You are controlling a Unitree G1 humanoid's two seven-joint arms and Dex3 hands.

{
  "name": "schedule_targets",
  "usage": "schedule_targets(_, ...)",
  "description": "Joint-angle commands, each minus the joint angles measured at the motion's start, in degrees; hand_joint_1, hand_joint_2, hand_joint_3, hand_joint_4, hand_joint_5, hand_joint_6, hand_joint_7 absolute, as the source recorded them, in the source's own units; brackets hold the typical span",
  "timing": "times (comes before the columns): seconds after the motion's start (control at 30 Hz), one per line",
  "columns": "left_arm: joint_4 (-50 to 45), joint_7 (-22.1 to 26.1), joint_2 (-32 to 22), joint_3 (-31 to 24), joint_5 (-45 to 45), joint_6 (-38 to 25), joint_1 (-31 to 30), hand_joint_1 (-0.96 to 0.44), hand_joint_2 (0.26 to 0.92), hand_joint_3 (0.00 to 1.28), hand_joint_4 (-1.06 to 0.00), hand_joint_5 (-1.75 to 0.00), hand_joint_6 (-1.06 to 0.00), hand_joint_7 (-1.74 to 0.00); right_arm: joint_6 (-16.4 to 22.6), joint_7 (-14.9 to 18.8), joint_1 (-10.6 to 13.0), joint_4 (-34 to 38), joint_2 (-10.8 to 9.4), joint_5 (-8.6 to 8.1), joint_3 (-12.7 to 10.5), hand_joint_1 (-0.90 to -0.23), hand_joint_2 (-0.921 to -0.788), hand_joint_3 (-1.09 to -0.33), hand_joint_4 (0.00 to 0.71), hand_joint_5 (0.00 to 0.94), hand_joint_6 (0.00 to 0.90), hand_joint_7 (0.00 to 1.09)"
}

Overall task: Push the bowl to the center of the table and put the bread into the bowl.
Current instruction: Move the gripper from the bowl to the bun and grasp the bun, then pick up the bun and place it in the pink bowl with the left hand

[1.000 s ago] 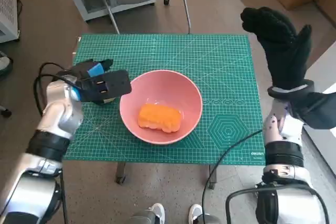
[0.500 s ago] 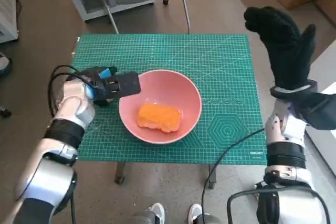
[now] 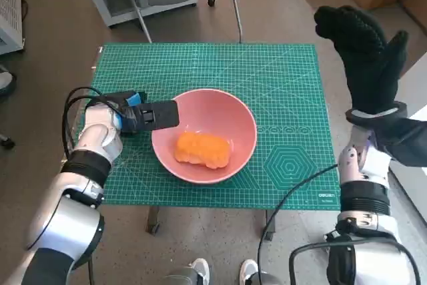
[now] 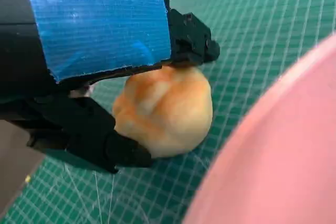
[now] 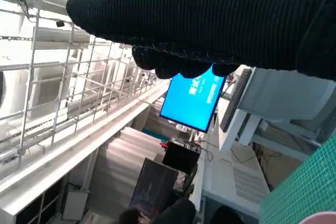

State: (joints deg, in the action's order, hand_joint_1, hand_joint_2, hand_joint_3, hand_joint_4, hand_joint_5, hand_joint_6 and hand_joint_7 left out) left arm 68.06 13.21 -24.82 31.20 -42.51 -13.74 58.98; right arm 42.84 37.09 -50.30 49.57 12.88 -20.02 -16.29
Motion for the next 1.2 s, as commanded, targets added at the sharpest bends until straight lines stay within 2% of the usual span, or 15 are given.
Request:
schedule_targets(0.03, 1.2, -5.9, 0.2, 0.9, -1.2, 0.7, 0.3, 0.29, 0.847, 0.23, -0.65, -1.28, -0.68, -0.39, -0.5, -0.5, 1.6, 0.1, -0.1, 0.03, 0.0, -0.587, -0.921, -0.554, 0.301, 0.001, 0.403, 0.00)
schedule_targets(0.07, 1.4, -7.2, 0.1, 1.0, -1.3, 1.2, 0.1, 0.15, 0.883, 0.18, -0.65, -1.31, -0.63, -0.73, -0.5, -0.5, 1.6, 0.1, -0.1, 0.02, 0.0, -0.588, -0.921, -0.554, 0.301, 0.001, 0.403, 0.00)
schedule_targets(0.17, 1.7, -9.6, -0.2, 1.1, -1.1, 2.3, -0.2, 0.05, 0.908, 0.17, -0.59, -1.40, -0.59, -0.97, -0.7, -0.4, 1.6, 0.0, -0.2, -0.14, 0.0, -0.588, -0.921, -0.552, 0.301, 0.000, 0.403, 0.00)
schedule_targets(0.33, 1.8, -11.4, -0.9, 0.9, -0.7, 3.7, -0.4, 0.01, 0.918, 0.19, -0.48, -1.50, -0.58, -1.08, -1.1, 0.2, 1.4, 0.2, -0.3, -0.60, 0.0, -0.590, -0.921, -0.547, 0.301, 0.001, 0.403, 0.00)
schedule_targets(0.4, 1.4, -11.6, -1.3, 0.7, -0.5, 3.9, -0.4, 0.01, 0.919, 0.20, -0.48, -1.49, -0.57, -1.12, -1.1, 0.3, 1.4, 0.3, -0.3, -0.63, 0.0, -0.591, -0.921, -0.546, 0.301, 0.001, 0.404, 0.00)
schedule_targets(0.5, 1.1, -11.7, -1.8, 0.5, -0.4, 4.1, -0.2, 0.00, 0.920, 0.19, -0.54, -1.39, -0.52, -1.21, -1.0, 0.4, 1.3, 0.4, -0.4, -0.63, 0.0, -0.589, -0.921, -0.544, 0.303, 0.002, 0.405, 0.00)
schedule_targets(0.63, -0.2, -11.6, -2.7, 0.1, -0.3, 4.0, 0.1, 0.00, 0.920, 0.16, -0.59, -1.32, -0.52, -1.24, -0.7, 0.7, 1.2, 0.8, -0.5, -0.67, 0.0, -0.588, -0.921, -0.543, 0.303, 0.001, 0.404, 0.00)
schedule_targets(0.73, -1.9, -11.7, -3.5, -0.3, -0.2, 4.0, 0.2, 0.00, 0.918, 0.16, -0.59, -1.31, -0.54, -1.23, -0.9, 0.8, 1.2, 0.8, -0.7, -0.73, 0.0, -0.588, -0.921, -0.543, 0.304, 0.002, 0.405, 0.00)
schedule_targets(0.8, -3.4, -11.5, -4.2, -0.7, 0.0, 3.9, 0.1, 0.00, 0.880, 0.22, -0.58, -1.31, -0.58, -1.22, -1.0, 0.9, 1.1, 0.8, -0.7, -0.79, 0.1, -0.588, -0.921, -0.542, 0.304, 0.002, 0.405, 0.00)
schedule_targets(0.83, -4.1, -11.4, -4.5, -0.9, 0.0, 3.7, 0.1, 0.00, 0.841, 0.29, -0.56, -1.36, -0.59, -1.21, -1.0, 1.0, 1.2, 0.8, -0.7, -0.81, 0.1, -0.588, -0.921, -0.542, 0.305, 0.002, 0.404, 0.00)
schedule_targets(0.93, -9.0, -10.1, -5.9, -2.3, 0.6, 2.7, -0.6, 0.00, 0.794, 0.38, -0.54, -1.45, -0.61, -1.14, -1.1, 1.2, 1.1, 1.0, -0.7, -0.87, 0.0, -0.588, -0.921, -0.541, 0.305, 0.002, 0.403, 0.00)
schedule_targets(0.97, -10.6, -9.7, -6.4, -2.8, 0.8, 2.4, -0.9, 0.00, 0.806, 0.35, -0.55, -1.44, -0.61, -1.13, -1.1, 1.2, 1.1, 1.1, -0.7, -0.86, 0.0, -0.588, -0.921, -0.541, 0.305, 0.002, 0.402, 0.00)
schedule_targets(1.03, -16.7, -8.3, -7.9, -4.3, 1.3, 1.4, -2.4, 0.00, 0.872, 0.21, -0.60, -1.38, -0.61, -1.11, -1.2, 1.3, 1.0, 1.3, -0.6, -0.86, 0.0, -0.588, -0.921, -0.541, 0.305, 0.001, 0.402, 0.00)
schedule_targets(1.2, -33.1, -5.7, -10.9, -8.5, 1.7, -1.3, -7.0, 0.00, 0.909, 0.11, -0.66, -1.28, -0.62, -1.10, -1.1, 1.4, 1.0, 1.3, -0.7, -0.89, -0.1, -0.588, -0.921, -0.541, 0.305, 0.001, 0.402, 0.00)
